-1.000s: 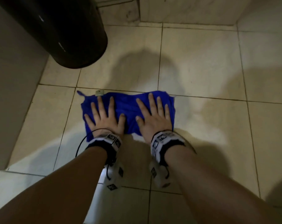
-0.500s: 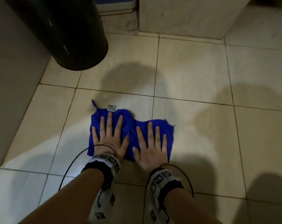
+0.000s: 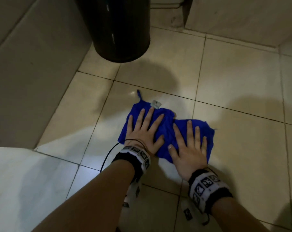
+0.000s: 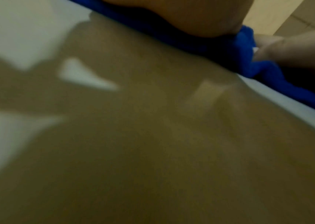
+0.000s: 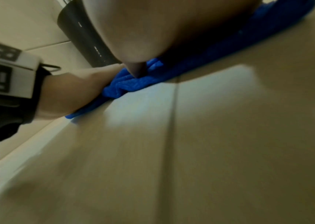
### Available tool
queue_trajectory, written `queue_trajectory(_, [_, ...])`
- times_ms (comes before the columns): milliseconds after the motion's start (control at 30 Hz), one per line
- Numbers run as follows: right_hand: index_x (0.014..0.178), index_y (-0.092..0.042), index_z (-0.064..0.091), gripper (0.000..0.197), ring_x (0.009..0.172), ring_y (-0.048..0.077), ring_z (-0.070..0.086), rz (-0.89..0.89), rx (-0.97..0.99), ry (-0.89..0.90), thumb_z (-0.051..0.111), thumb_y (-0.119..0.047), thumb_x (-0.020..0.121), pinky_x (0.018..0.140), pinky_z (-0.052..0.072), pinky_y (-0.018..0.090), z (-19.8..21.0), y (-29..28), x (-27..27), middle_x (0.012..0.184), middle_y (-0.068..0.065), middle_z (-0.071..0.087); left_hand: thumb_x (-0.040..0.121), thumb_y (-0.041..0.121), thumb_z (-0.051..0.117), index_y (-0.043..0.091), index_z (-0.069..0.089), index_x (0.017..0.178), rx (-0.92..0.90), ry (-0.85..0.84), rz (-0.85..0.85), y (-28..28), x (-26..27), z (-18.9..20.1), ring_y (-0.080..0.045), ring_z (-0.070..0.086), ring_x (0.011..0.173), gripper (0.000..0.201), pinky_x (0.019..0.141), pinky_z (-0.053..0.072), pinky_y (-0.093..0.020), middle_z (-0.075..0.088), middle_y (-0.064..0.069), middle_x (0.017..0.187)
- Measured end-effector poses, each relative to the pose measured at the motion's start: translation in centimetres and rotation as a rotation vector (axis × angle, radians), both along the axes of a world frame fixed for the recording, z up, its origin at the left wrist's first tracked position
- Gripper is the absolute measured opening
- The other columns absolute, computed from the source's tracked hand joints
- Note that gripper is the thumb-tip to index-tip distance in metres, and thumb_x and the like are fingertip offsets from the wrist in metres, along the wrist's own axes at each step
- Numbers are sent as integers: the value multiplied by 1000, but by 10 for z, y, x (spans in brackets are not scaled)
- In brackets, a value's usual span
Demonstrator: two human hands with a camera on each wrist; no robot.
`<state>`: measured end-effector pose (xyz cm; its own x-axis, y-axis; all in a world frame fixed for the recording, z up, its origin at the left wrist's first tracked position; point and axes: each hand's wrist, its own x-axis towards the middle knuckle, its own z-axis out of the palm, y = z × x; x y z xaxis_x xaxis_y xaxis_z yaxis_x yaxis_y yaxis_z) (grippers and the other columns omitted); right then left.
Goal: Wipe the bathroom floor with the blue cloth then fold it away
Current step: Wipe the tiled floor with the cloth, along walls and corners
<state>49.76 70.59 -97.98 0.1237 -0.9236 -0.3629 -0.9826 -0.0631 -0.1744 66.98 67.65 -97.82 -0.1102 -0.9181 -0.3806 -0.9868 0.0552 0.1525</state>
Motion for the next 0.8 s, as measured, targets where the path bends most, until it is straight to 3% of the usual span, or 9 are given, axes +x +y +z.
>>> queue_trajectory(67, [146,-45,-28,66,145,26,-29,-22,63,39,-3,-64,87,117,-16,49,2,-26,13,155,-1,-38,90,67,24,48,-11,150,-41,44,9,-25,20,-3,-19,-16,148,71,114,-16,-51,-22,12,160])
queue_trajectory(167, [146,-39,-30,64,144,32,-29,-26,113,62,4,-60,96,118,-13,54,8,-60,43,153,5,-40,91,65,34,50,-4,149,-59,125,82,-64,63,-4,-16,-15,148,72,116,-14,-49,-19,14,160])
queue_trajectory(400, [152,-33,-20,68,144,34,-28,89,82,3,18,-54,100,116,-15,55,9,-115,158,157,9,-33,91,65,37,53,-6,148,-52,96,332,-92,172,-7,-14,-17,148,72,117,-12,-47,-23,15,159])
queue_trajectory(500, [151,-31,-21,70,144,36,-28,146,48,-15,22,-53,100,116,-14,57,4,-120,205,156,12,-34,93,63,35,50,-7,149,-65,38,424,-89,211,-8,-17,-11,149,71,119,-6,-44,-20,10,160])
queue_trajectory(667, [151,-29,-22,73,143,38,-30,152,1,-32,22,-54,99,115,-14,59,-2,-118,218,155,14,-35,95,59,36,45,-7,151,-120,11,467,-85,211,-12,-17,-7,149,72,119,-5,-39,-17,7,161])
queue_trajectory(800, [151,-31,-21,70,143,37,-30,189,2,-61,18,-55,98,114,-15,58,-2,-119,212,155,12,-36,92,66,29,47,-9,150,-116,3,507,-71,206,-8,-16,-9,148,72,120,-5,-41,-17,8,161])
